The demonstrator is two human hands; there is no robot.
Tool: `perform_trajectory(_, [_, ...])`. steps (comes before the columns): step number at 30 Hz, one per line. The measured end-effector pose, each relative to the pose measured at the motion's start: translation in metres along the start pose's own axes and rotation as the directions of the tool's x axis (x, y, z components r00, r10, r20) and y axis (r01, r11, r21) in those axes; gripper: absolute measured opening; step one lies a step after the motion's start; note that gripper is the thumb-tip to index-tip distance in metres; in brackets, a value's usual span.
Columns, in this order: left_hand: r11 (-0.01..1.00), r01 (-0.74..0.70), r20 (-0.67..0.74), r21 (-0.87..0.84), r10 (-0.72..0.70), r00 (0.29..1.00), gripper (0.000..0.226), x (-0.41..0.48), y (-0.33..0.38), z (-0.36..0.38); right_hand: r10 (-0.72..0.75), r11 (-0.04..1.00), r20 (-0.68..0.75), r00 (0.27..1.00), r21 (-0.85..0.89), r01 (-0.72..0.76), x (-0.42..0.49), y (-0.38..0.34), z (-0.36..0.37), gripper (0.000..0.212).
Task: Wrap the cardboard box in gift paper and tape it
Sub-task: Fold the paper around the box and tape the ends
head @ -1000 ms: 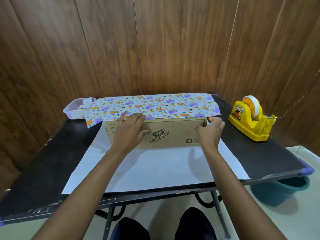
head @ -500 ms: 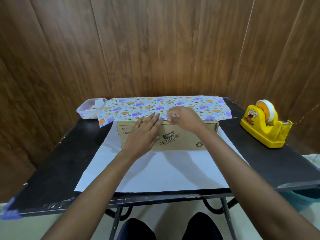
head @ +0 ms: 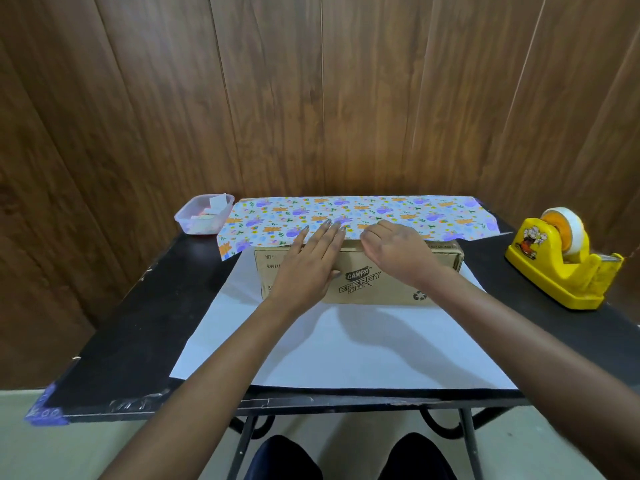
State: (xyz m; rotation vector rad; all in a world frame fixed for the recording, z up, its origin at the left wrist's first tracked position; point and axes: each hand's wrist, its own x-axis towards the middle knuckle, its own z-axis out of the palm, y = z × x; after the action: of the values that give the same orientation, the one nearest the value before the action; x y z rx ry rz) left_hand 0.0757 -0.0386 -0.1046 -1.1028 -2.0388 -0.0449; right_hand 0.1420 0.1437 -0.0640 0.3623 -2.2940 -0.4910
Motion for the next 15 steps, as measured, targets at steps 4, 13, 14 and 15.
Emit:
perform_trajectory(4, [1.0, 0.02, -0.015, -0.016, -0.02, 1.0, 0.075, 0.0, 0.003, -0.001, 0.04, 0.999, -0.03, 0.999, 0.037, -0.039, -0.014, -0.001, 0.006, 0.048])
perform_trajectory(13, [0.999, 0.019, 0.025, -0.051, -0.017, 1.0, 0.056, 0.005, 0.002, -0.006, 0.18, 0.977, -0.106, 0.978, 0.137, -0.165, -0.022, -0.016, 0.007, 0.027])
perform_trajectory(14, [0.998, 0.009, 0.025, -0.065, -0.008, 1.0, 0.054, 0.006, 0.001, -0.006, 0.209, 0.968, -0.113, 0.971, 0.168, -0.189, -0.021, -0.018, 0.004, 0.028])
perform_trajectory(15, [0.997, -0.001, 0.027, -0.077, 0.003, 1.0, 0.052, 0.007, -0.001, -0.005, 0.245, 0.954, -0.092, 0.965, 0.202, -0.223, -0.02, -0.018, 0.001, 0.028])
